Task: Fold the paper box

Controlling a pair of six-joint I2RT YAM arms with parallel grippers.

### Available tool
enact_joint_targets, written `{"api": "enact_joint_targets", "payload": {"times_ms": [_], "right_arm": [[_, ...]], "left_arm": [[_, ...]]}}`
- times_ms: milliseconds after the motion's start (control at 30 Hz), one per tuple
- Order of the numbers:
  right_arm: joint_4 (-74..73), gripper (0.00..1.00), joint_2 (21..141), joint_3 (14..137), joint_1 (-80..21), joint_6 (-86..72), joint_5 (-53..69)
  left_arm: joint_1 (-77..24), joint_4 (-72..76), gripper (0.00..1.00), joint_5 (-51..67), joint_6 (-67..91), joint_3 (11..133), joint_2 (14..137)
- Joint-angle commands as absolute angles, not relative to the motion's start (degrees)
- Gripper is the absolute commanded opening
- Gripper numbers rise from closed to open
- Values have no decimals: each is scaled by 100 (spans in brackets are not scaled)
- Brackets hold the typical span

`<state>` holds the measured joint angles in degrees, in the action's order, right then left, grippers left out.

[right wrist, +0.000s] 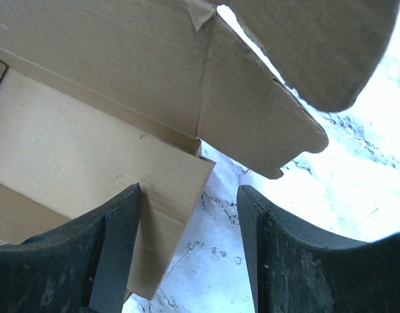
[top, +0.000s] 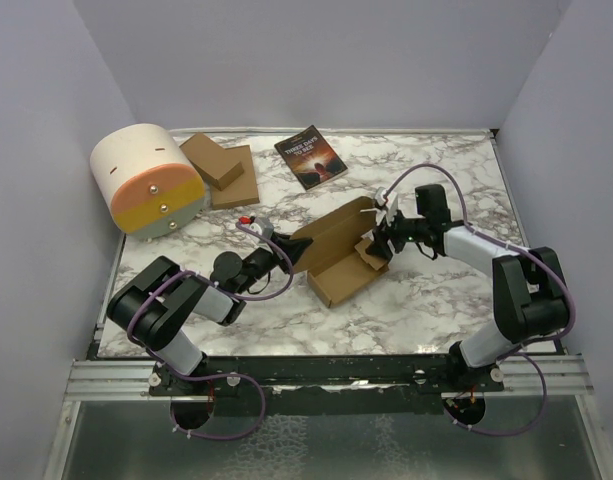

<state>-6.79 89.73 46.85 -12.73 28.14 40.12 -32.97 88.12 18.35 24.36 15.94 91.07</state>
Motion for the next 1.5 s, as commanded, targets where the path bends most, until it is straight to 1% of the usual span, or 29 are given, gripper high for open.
{"api": "enact_joint_targets", "payload": {"times_ms": [0, 100, 233, 333, 400, 500, 600, 667, 767, 900, 967, 1100, 1200, 1300, 1400, 1467], "right_arm": [[-992, 60, 9137, 4867, -1239, 2784, 4122], [-1074, 59, 9199, 4849, -1239, 2844, 4124], [-1125, 55, 9313, 4878, -1239, 2850, 4103], [-1163, 47, 9441, 4918, -1239, 2835, 4055], [-1218, 39, 9517, 4970, -1239, 2821, 4037], [-1283, 25, 9573, 5028, -1239, 2826, 4065], [-1290, 9, 9552, 5042, -1246, 2821, 4069], [-1292, 2, 9523, 5064, -1246, 2815, 4028], [-1221, 1, 9426, 5019, -1285, 2853, 3901], [-1143, 6, 9323, 4947, -1330, 3033, 3832], [-1137, 8, 9301, 4938, -1352, 3119, 3767], [-1038, 7, 9209, 4881, -1386, 3173, 3548], [-916, 7, 9168, 4841, -1412, 3135, 3378], [-843, 8, 9117, 4802, -1460, 3121, 3246], [-813, 9, 9097, 4767, -1538, 3148, 3167], [-821, 10, 9121, 4770, -1591, 3191, 3109]], "left_arm": [[-3274, 10195, 0, 1678, 2479, 1552, 8921], [-3278, 10194, 0, 1710, 2501, 1577, 8953], [-3281, 10196, 0, 1747, 2526, 1616, 9011], [-3281, 10201, 0, 1793, 2534, 1642, 9017], [-3279, 10194, 0, 1822, 2560, 1652, 9016], [-3280, 10195, 0, 1859, 2567, 1669, 9024], [-3285, 10195, 0, 1905, 2590, 1699, 9026], [-3294, 10195, 0, 1965, 2615, 1728, 9044], [-3320, 10195, 0, 2045, 2639, 1787, 9052], [-3338, 10195, 0, 2099, 2751, 1848, 9089], [-3339, 10193, 8, 2114, 2797, 1835, 9105], [-3340, 10195, 27, 2119, 2913, 1748, 9108], [-3349, 10195, 37, 2109, 3006, 1674, 9081], [-3358, 10172, 42, 2093, 3146, 1650, 9068], [-3366, 9859, 44, 2113, 3276, 1723, 9037], [-3379, 9355, 44, 2144, 3312, 1834, 8961]]}}
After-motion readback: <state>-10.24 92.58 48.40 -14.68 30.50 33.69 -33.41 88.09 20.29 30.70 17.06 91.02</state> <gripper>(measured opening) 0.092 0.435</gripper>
